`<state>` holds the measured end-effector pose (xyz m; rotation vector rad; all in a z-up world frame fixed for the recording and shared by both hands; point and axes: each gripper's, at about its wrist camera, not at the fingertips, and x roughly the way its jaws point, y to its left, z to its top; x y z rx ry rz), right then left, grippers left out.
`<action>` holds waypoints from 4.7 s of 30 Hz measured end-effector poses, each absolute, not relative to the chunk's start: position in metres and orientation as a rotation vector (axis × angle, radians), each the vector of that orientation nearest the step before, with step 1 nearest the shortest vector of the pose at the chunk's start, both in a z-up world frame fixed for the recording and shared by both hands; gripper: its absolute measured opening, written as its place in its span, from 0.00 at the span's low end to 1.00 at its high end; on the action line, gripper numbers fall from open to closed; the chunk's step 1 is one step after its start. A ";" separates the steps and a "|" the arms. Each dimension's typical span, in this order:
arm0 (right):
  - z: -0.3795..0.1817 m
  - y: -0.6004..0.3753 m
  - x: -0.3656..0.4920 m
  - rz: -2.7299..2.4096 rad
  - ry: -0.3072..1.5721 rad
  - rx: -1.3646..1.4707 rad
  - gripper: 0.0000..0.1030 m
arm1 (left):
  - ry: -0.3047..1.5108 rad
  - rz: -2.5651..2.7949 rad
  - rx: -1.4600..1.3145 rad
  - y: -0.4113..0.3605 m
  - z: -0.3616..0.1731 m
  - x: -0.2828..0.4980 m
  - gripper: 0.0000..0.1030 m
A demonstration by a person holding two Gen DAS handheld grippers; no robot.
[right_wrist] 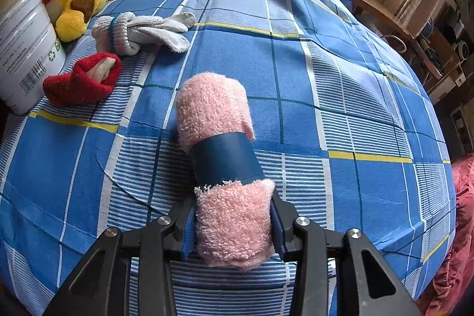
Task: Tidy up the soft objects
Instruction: 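Carry the pink rolled towel with the right tool over the gold tray, then lower the pink towel into the tray and open the right tool, then move both tools back to the red sock and white glove on the bed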
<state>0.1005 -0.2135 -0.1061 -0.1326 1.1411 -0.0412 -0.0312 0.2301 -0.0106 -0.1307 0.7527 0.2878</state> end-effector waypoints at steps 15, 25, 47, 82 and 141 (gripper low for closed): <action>-0.083 -0.222 0.140 -0.137 1.194 -0.069 0.34 | 0.732 0.191 -0.183 0.235 -0.009 -0.026 0.96; -0.020 -0.199 0.237 -0.205 1.156 -0.062 0.34 | 0.685 0.162 -0.268 0.254 -0.006 -0.030 0.96; 0.162 0.178 0.283 0.549 0.719 -0.366 0.34 | 0.666 0.171 -0.272 0.277 -0.003 -0.038 0.96; -0.069 0.226 0.114 0.757 1.114 -0.385 0.43 | 0.690 0.323 -0.273 0.287 -0.004 -0.072 0.96; -0.062 -0.229 0.132 -0.088 0.975 0.205 0.48 | 0.709 -0.088 0.040 0.121 0.030 -0.018 0.96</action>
